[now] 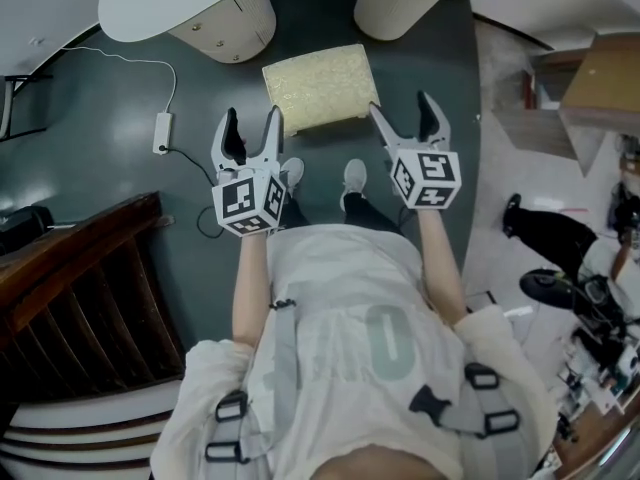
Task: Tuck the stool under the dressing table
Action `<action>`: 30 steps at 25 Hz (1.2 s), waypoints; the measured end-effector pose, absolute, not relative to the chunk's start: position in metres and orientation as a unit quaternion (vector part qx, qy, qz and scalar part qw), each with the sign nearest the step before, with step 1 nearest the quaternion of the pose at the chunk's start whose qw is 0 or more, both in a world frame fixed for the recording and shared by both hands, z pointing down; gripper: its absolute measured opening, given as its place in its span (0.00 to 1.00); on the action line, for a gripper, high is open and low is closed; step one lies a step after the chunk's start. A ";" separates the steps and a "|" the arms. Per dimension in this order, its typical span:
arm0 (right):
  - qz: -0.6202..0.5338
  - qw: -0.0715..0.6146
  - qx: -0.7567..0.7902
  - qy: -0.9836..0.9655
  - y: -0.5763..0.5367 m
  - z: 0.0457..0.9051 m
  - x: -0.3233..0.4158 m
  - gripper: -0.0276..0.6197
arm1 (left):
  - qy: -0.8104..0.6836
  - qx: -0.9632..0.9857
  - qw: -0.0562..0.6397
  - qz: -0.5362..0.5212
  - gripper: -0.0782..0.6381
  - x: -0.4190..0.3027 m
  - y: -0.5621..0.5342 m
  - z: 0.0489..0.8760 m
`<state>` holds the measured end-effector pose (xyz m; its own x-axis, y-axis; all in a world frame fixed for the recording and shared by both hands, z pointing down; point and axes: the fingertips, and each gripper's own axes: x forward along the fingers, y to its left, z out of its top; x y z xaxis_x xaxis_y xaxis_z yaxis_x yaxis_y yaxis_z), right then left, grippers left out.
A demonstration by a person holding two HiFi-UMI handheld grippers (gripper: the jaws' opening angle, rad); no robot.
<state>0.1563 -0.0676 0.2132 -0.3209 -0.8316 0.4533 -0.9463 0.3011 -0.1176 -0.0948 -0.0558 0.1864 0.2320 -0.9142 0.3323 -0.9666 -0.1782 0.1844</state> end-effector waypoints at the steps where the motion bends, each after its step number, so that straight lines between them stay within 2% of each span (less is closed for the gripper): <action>1: 0.186 0.154 0.562 -0.791 -0.067 0.214 0.157 0.62 | -0.614 0.764 0.182 0.076 0.53 -0.093 -0.055 0.191; 5: 0.186 0.163 0.564 -0.788 -0.069 0.222 0.160 0.62 | -0.610 0.761 0.197 0.099 0.53 -0.092 -0.050 0.220; 11: 0.183 0.198 0.552 -0.789 -0.071 0.246 0.158 0.62 | -0.562 0.772 0.268 0.126 0.53 -0.083 -0.038 0.273; 21: 0.182 0.251 0.530 -0.789 -0.086 0.322 0.160 0.62 | -0.551 0.774 0.239 0.202 0.53 -0.087 -0.051 0.372; 26: 0.191 0.273 0.518 -0.787 -0.095 0.396 0.166 0.62 | -0.552 0.765 0.228 0.242 0.53 -0.095 -0.051 0.450; 30: 0.197 0.311 0.503 -0.782 -0.092 0.471 0.176 0.62 | -0.554 0.752 0.249 0.256 0.53 -0.101 -0.039 0.513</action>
<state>0.1759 -0.0917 0.4708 -0.3002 -0.6645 0.6844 -0.9095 0.4157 0.0046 -0.1012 -0.0393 0.5129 0.2544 -0.7062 0.6608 -0.9609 -0.2616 0.0905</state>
